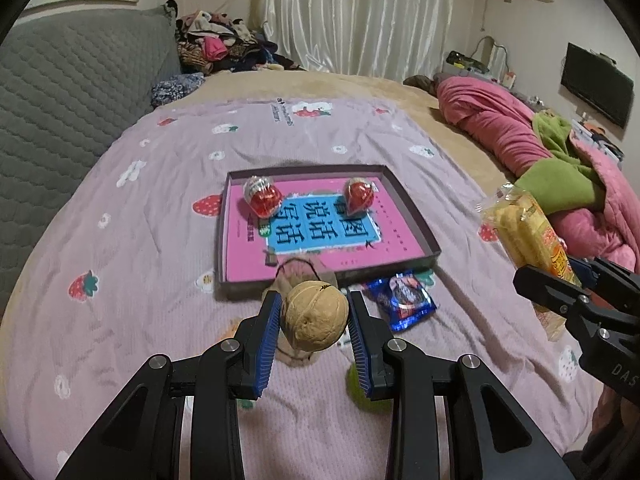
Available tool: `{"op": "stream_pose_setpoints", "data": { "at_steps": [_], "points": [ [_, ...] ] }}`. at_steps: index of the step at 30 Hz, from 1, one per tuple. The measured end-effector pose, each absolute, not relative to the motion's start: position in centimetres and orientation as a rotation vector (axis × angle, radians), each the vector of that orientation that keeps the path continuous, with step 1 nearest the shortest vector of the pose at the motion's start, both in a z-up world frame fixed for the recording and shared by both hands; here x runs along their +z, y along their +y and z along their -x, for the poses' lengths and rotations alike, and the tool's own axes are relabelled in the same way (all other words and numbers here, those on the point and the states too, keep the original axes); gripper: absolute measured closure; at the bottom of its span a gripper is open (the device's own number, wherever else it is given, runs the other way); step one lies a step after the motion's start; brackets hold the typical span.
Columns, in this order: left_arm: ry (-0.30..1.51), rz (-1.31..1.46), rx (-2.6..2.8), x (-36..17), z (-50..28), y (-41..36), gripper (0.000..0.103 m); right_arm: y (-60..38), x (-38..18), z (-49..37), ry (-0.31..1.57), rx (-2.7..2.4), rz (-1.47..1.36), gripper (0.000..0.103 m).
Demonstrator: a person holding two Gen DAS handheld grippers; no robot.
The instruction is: Organize objects
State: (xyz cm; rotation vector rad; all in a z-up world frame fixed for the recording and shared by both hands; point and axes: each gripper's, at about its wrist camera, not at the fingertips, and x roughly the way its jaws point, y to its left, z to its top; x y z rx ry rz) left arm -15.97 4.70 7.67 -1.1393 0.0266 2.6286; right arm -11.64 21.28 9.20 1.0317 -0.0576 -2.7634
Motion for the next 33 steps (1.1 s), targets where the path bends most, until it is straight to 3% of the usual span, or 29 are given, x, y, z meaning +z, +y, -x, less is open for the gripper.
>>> {"op": "stream_pose_setpoints", "data": {
  "at_steps": [14, 33],
  "points": [
    [0.031, 1.131, 2.665, 8.2, 23.3, 5.1, 0.069, 22.7, 10.1, 17.9, -0.097, -2.786, -0.993, 0.063],
    [-0.037, 1.214, 2.696, 1.6, 32.3, 3.9, 0.069, 24.4, 5.0, 25.2, -0.140, -2.838, -0.998, 0.063]
  ]
}}
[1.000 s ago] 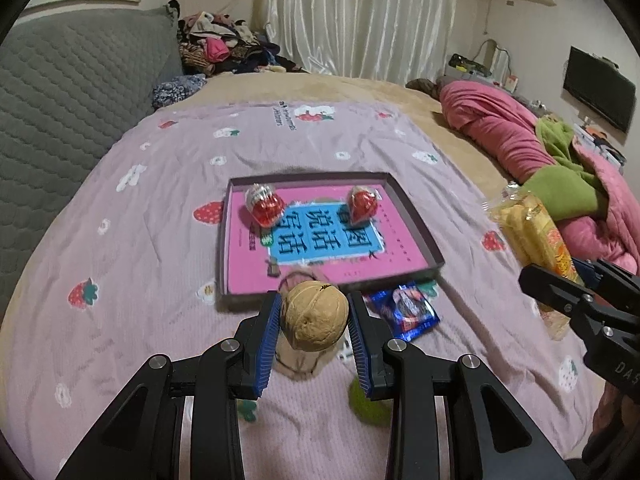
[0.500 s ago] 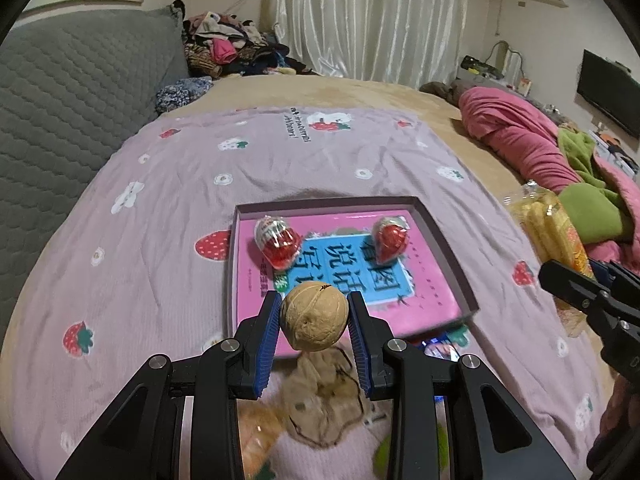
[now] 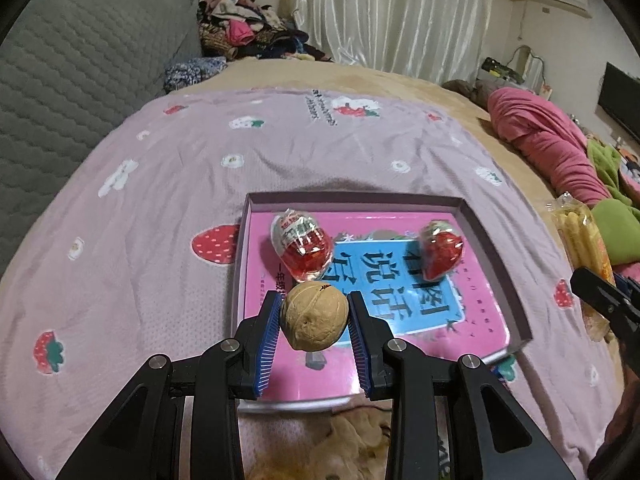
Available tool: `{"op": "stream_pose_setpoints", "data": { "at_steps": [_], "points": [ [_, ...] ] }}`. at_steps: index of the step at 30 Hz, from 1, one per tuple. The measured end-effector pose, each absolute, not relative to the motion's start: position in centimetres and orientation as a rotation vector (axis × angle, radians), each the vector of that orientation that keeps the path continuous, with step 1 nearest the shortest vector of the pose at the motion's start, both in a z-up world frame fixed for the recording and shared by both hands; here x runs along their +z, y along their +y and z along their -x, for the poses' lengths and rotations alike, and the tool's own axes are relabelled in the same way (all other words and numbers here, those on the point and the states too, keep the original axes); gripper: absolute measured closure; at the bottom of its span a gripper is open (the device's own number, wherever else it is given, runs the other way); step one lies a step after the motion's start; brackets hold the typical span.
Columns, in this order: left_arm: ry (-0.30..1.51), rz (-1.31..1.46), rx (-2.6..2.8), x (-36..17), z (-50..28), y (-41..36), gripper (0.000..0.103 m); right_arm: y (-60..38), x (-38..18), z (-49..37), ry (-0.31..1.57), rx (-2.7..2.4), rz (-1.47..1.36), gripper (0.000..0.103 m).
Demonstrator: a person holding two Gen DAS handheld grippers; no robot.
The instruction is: Organize objects
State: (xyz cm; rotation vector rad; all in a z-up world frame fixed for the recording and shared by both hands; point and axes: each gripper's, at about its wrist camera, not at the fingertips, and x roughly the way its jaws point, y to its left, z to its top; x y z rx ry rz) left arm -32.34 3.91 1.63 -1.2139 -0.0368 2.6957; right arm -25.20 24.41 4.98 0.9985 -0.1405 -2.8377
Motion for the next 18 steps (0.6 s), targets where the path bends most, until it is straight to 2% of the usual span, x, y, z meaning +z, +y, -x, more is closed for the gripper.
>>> {"op": "stream_pose_setpoints", "data": {
  "at_steps": [18],
  "points": [
    [-0.024, 1.288, 2.691, -4.4, 36.1, 3.9, 0.069, 25.6, -2.9, 28.9, -0.193, -2.818, -1.136, 0.063]
  ]
}}
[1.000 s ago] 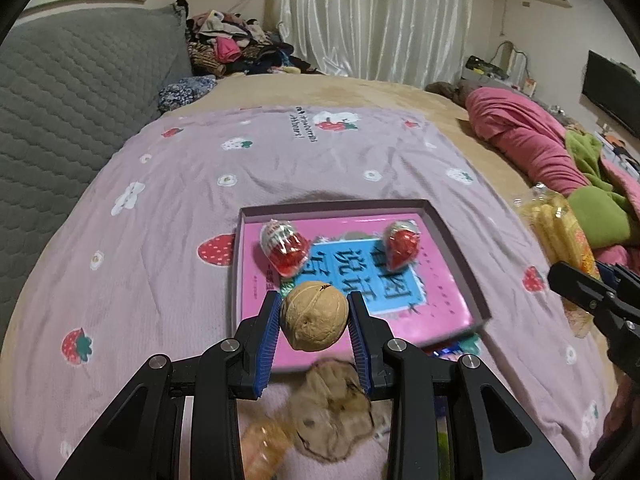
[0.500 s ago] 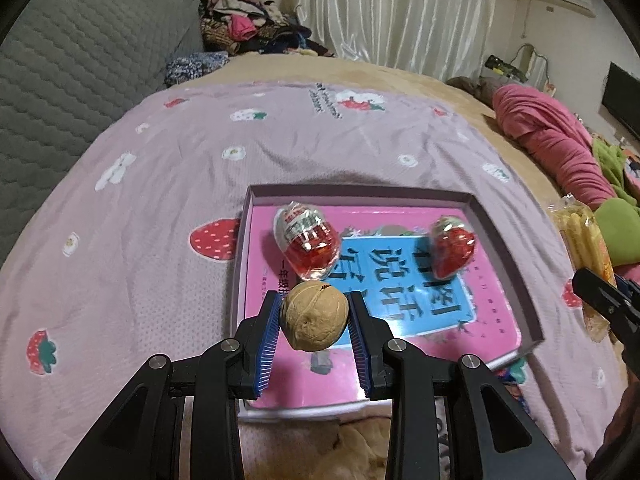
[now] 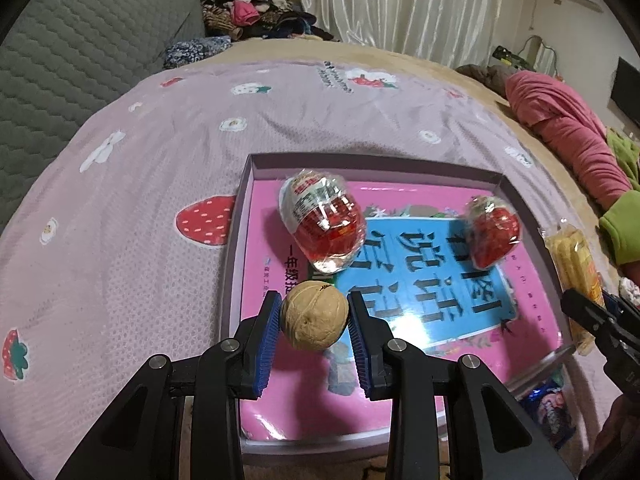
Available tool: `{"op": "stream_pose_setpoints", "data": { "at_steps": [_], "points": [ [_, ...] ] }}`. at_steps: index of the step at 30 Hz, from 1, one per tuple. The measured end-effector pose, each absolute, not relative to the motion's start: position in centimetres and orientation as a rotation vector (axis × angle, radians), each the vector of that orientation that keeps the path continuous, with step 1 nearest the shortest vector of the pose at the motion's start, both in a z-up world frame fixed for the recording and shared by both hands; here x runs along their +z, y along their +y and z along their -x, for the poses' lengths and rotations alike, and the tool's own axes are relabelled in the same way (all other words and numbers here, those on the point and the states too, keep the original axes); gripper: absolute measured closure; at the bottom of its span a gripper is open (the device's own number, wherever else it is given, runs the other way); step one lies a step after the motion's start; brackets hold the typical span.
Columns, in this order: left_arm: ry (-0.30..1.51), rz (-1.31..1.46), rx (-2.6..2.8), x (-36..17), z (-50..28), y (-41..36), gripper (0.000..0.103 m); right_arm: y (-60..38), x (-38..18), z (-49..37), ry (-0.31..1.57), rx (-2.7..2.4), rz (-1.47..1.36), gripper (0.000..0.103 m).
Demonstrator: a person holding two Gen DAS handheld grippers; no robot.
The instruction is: Organize objects
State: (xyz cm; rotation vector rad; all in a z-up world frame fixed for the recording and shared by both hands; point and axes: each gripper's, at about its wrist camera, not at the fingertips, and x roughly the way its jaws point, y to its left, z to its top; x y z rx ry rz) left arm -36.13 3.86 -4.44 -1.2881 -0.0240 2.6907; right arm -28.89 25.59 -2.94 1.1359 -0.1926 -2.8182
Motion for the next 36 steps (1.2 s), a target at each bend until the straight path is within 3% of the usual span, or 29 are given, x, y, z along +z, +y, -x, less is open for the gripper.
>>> {"op": "stream_pose_setpoints", "data": {
  "at_steps": [23, 29, 36],
  "points": [
    [-0.059, 1.368, 2.640, -6.8, 37.1, 4.1, 0.068, 25.1, -6.6, 31.0, -0.122, -2.796, -1.309, 0.061],
    [-0.083, 1.351, 2.643, -6.2, 36.9, 3.8, 0.051, 25.4, -6.6, 31.1, -0.153, -2.799, -1.297, 0.061],
    [-0.099, 1.333, 2.662, -5.7, 36.8, 3.4, 0.044, 25.6, -6.1, 30.8, -0.175, -2.806, -1.273, 0.057]
  ]
}}
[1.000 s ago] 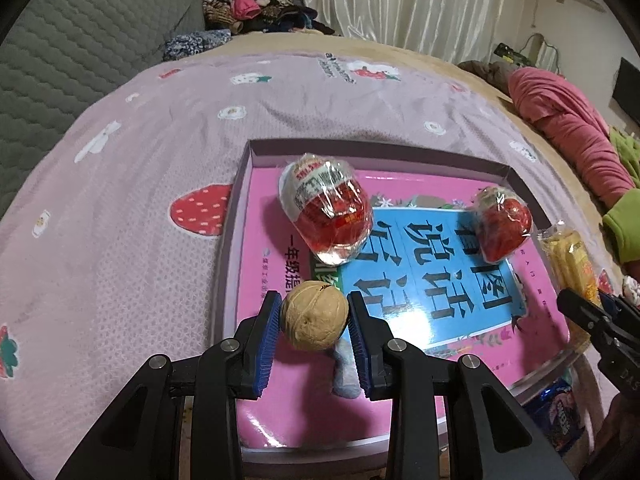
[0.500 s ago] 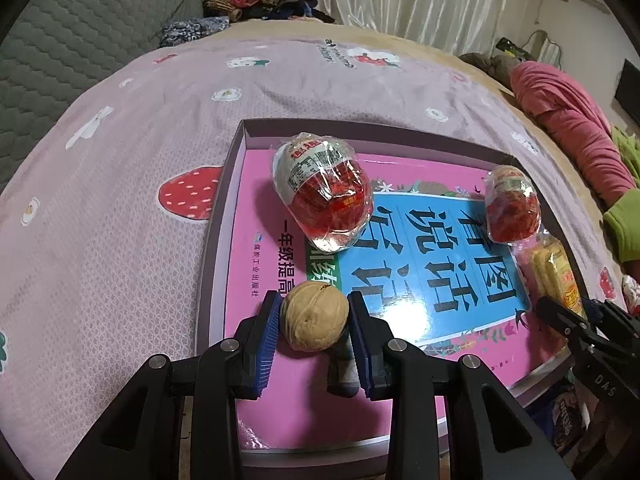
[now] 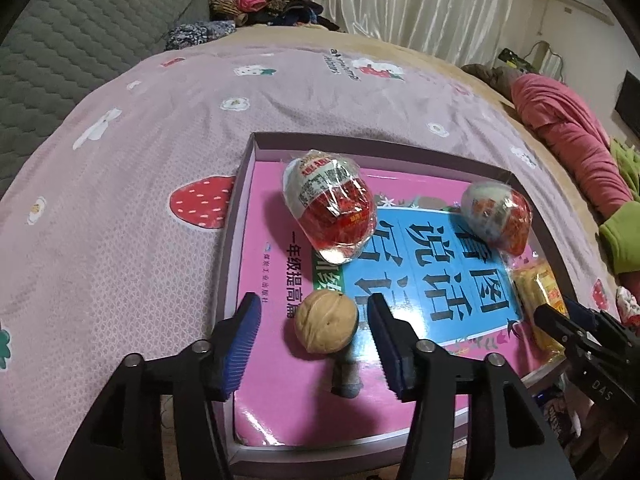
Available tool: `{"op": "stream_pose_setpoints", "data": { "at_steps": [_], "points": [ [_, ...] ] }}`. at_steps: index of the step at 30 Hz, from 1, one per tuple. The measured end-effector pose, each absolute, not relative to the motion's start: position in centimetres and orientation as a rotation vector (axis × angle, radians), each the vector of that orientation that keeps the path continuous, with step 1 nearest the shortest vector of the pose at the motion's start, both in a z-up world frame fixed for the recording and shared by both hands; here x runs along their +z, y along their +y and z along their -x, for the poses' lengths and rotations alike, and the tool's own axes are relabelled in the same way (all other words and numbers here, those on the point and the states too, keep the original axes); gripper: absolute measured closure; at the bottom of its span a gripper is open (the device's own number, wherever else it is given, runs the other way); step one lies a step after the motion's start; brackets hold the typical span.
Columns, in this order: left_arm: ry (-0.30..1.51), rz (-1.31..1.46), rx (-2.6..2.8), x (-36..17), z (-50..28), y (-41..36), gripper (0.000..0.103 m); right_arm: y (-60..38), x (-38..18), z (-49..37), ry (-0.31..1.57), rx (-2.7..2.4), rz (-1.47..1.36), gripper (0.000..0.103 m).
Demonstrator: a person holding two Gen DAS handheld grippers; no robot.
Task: Organize objects
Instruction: 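Open the left tool to drop the walnut on the book while the right tool releases the cake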
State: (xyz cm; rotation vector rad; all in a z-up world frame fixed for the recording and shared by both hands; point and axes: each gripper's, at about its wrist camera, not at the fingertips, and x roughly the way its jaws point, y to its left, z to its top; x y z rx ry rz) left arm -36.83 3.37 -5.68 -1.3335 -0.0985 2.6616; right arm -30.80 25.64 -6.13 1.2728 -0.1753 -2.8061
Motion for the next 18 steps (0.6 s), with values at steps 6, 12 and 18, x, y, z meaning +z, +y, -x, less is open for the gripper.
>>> {"op": "stream_pose_setpoints", "data": {
  "at_steps": [6, 12, 18],
  "points": [
    [-0.095, 1.317, 2.665, -5.3, 36.5, 3.4, 0.032, 25.6, -5.6, 30.5, -0.186, -2.814, -1.245, 0.049],
    [-0.108, 1.288, 2.662, -4.5, 35.8, 3.3, 0.031, 25.8, -4.9, 30.1, -0.198, -2.830, -1.212, 0.043],
    [-0.093, 1.273, 2.683, -3.4, 34.6, 3.1, 0.027, 25.7, -3.7, 29.2, -0.205, -2.842, -1.173, 0.035]
  ]
}}
